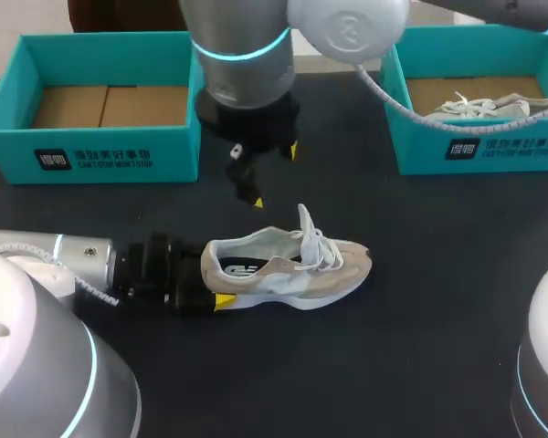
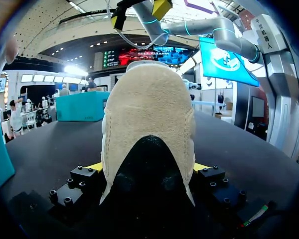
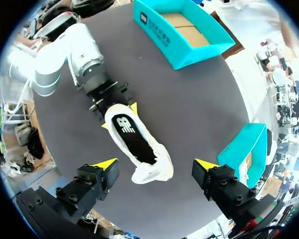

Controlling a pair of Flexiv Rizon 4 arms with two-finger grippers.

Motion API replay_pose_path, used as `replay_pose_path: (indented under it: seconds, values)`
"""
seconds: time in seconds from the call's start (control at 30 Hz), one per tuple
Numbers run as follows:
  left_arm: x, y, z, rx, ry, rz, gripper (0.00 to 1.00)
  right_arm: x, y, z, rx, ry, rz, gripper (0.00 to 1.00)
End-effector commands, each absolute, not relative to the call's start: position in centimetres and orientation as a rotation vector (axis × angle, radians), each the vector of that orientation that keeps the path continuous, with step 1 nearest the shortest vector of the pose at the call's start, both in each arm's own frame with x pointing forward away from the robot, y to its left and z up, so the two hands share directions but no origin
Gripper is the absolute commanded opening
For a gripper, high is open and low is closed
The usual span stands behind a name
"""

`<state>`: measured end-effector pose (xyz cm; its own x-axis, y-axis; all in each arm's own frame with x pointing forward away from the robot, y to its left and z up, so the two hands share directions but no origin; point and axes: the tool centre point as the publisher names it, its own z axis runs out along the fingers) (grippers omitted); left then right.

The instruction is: Take the shoe out of the shoebox, open the shoe tongue, remove and reinsert the insole, then place the shoe into the shoebox

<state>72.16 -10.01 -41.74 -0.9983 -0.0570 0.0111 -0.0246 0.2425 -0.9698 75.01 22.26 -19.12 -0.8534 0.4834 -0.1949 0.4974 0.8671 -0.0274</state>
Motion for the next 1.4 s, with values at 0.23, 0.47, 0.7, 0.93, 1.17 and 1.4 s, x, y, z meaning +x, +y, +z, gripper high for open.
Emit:
replay_pose_path:
  seconds: [0.23, 0.47, 0.7, 0.93, 1.17, 1.4]
  values:
    - [72.0, -10.0, -41.8, -0.082, 2.452, -1.914, 0.0, 74.7, 23.9, -18.3, 0.746, 2.839, -0.286, 0.0]
    - [72.0, -10.0, -41.8, -0.082, 2.452, -1.914, 0.0, 74.7, 23.9, -18.3, 0.746, 2.839, -0.286, 0.0]
    - [72.0, -10.0, -41.8, -0.082, 2.452, -1.914, 0.0, 74.6, 24.2, -19.0, 0.676, 2.859, -0.23, 0.0]
    - [72.0, -10.0, -41.8, -0.082, 2.452, -1.914, 0.0, 73.8, 24.6, -23.2, 0.273, 2.947, -0.059, 0.0]
    - [72.0, -10.0, -41.8, -0.082, 2.452, -1.914, 0.0, 73.2, 25.1, -26.5, -0.046, 3.063, -0.015, 0.0]
    - [72.0, -10.0, -41.8, -0.082, 2.452, -1.914, 0.0, 73.2, 25.1, -26.5, -0.046, 3.063, -0.015, 0.0]
